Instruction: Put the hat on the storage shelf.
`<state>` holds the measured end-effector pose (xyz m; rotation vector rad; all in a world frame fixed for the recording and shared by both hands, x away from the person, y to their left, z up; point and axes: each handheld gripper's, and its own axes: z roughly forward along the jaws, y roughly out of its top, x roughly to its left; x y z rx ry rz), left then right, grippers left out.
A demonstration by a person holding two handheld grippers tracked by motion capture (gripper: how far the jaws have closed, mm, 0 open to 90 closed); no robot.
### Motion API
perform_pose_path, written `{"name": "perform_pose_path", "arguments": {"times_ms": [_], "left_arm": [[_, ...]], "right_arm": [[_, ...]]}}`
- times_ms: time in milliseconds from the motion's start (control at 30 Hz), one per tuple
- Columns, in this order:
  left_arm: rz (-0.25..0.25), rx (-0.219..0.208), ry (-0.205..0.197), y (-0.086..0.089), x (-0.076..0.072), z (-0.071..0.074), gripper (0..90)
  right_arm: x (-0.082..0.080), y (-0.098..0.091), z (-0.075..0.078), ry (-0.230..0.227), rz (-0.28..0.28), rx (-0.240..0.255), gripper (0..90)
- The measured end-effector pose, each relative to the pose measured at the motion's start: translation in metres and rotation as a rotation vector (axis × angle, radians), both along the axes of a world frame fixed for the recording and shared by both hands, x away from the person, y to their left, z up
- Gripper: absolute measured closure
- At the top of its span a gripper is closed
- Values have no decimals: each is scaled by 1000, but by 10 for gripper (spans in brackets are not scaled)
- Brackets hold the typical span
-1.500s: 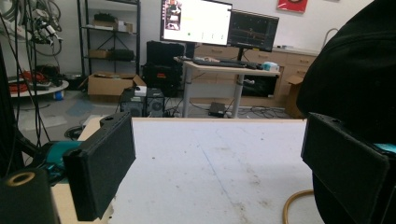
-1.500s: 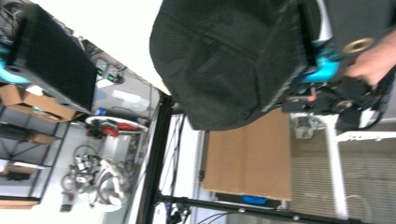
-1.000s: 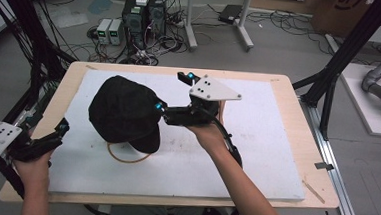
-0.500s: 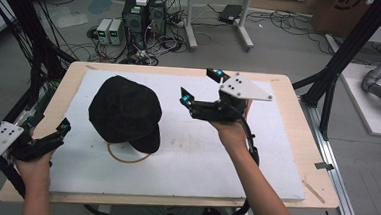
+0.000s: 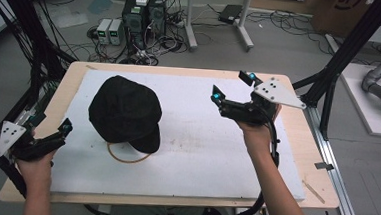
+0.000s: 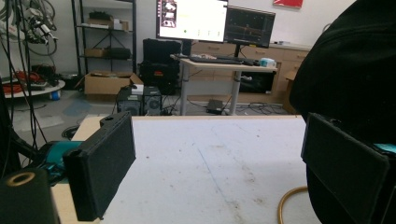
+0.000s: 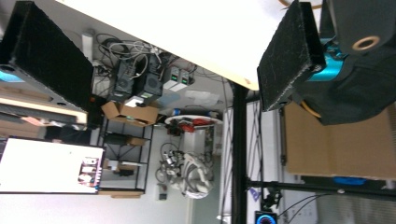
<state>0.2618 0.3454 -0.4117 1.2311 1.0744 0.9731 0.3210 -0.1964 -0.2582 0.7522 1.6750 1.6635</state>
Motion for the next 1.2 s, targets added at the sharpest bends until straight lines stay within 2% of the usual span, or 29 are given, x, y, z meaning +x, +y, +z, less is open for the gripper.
{"name": "perform_pose_path", "arguments": {"times_ms": [433, 900, 1200], "left_arm": [[-1, 1, 2, -1, 1, -1, 103], [-7, 7, 1, -3, 2, 0, 103], [-9, 8, 2, -4, 3, 0, 103]], "right_arm": [[1, -38, -16, 17, -123, 28, 110], [-2, -89, -52, 39, -251, 77, 110], [-6, -111, -70, 45, -312, 94, 110]]}}
